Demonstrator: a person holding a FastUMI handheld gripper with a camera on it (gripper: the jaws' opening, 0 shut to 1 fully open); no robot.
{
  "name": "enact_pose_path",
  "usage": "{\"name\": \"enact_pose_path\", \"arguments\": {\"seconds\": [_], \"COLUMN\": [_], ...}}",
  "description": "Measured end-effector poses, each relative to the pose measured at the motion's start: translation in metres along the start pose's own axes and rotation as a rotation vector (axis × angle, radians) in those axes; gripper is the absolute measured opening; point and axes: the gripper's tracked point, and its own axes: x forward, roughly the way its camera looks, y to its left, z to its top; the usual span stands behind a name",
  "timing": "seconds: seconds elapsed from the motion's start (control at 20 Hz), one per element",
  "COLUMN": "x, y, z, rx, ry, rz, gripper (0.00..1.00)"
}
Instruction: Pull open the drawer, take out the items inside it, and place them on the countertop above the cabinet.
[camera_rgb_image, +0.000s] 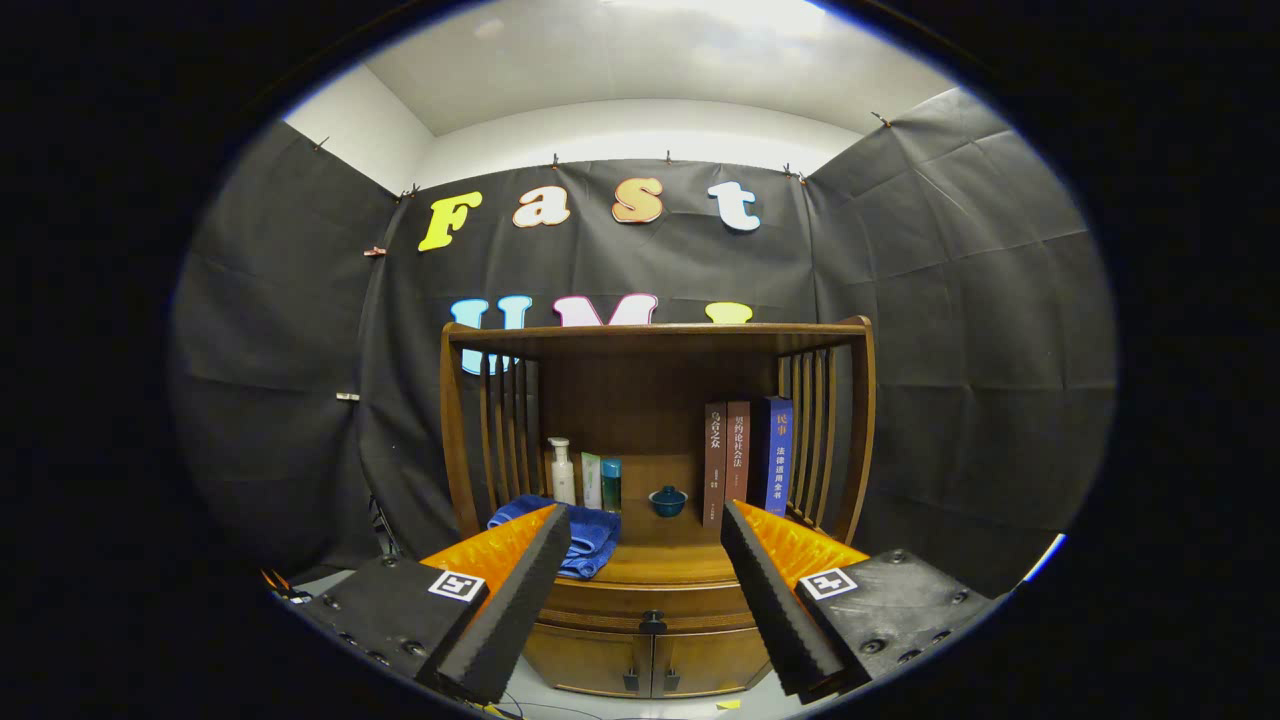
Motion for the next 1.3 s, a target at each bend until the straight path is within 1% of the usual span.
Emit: {"name": "enact_pose_path", "arguments": {"seconds": [0.45,0.7,1.0,1.3], "x": [0.009,0.017,0.037,0.066], "y": [-0.005,-0.011,-0.014,-0.007], "z": [0.000,-0.013,-0.057,-0.126], "rx": [-0.002,-0.004,0.001,0.004], "ry": [-0.004,0.020,0.069,0.169], "rz": [-0.004,-0.014,-0.024,-0.014], "gripper": [0.98,0.98,0.99,0.99]}}
